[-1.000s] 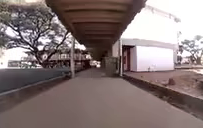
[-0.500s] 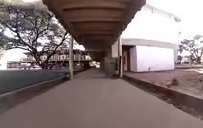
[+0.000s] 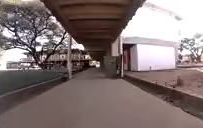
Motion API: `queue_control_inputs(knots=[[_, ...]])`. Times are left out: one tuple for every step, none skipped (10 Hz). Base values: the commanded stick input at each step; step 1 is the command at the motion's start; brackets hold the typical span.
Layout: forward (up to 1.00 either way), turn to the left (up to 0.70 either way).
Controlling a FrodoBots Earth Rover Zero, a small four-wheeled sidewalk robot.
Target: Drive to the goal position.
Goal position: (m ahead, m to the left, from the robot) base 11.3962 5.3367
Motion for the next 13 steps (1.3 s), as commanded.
queue_control_inputs(knots=[[0.5, 0.0], [0.5, 0.0], [0.5, 0.0], [0.5, 0.0], [0.5, 0.0], [0.5, 0.0], [0.5, 0.0], [0.5, 0.0], [0.5, 0.0], [0.5, 0.0], [0.5, 0.0], [0.5, 0.0], [0.5, 0.0]])
